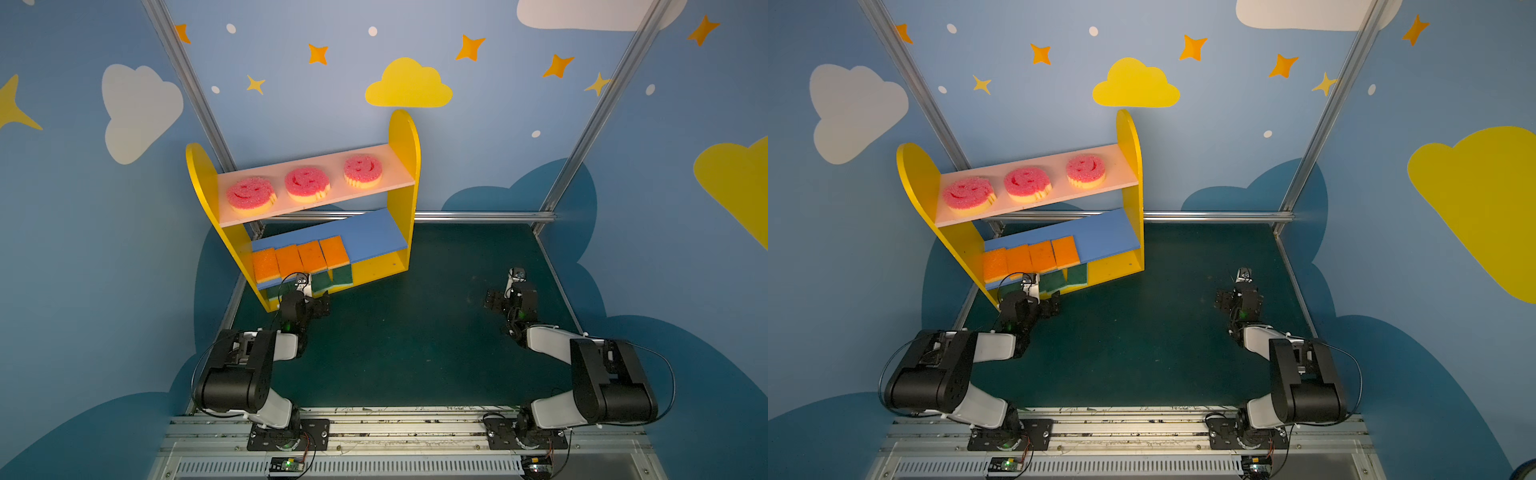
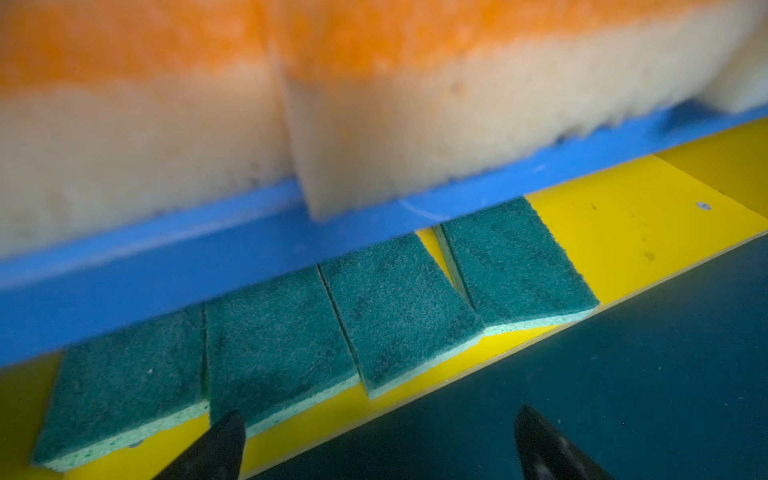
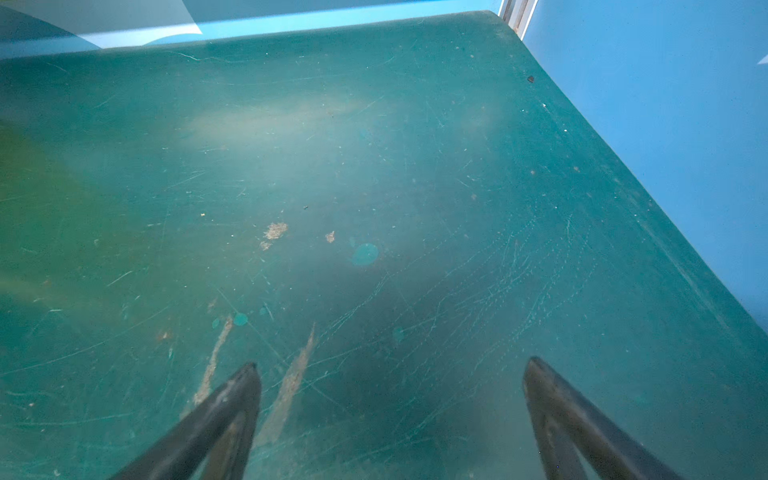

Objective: Place and organize the cleaning sponges onto the shelf

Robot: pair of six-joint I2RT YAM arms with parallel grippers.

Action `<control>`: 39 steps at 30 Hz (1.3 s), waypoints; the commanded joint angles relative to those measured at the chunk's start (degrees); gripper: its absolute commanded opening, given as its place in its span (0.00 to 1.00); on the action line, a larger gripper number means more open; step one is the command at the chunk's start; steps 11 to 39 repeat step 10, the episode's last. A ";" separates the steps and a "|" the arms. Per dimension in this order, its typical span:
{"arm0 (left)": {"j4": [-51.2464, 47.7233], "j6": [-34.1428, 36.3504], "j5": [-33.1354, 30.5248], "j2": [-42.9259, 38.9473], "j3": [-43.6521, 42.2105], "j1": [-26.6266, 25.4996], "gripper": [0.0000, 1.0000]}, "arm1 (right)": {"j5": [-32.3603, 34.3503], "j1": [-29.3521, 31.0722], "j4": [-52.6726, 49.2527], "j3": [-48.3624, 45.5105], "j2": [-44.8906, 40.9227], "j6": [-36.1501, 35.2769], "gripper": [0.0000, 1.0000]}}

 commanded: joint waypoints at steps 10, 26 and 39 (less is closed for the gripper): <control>-0.49 -0.38 0.67 -0.71 0.97 0.39 1.00 | -1.36 -0.70 -0.95 0.49 -0.79 -0.01 0.97; -0.49 -0.38 0.67 -0.71 0.97 0.39 1.00 | -1.36 -0.70 -0.95 0.49 -0.79 -0.01 0.97; -0.49 -0.38 0.67 -0.71 0.97 0.39 1.00 | -1.36 -0.70 -0.95 0.49 -0.79 -0.01 0.97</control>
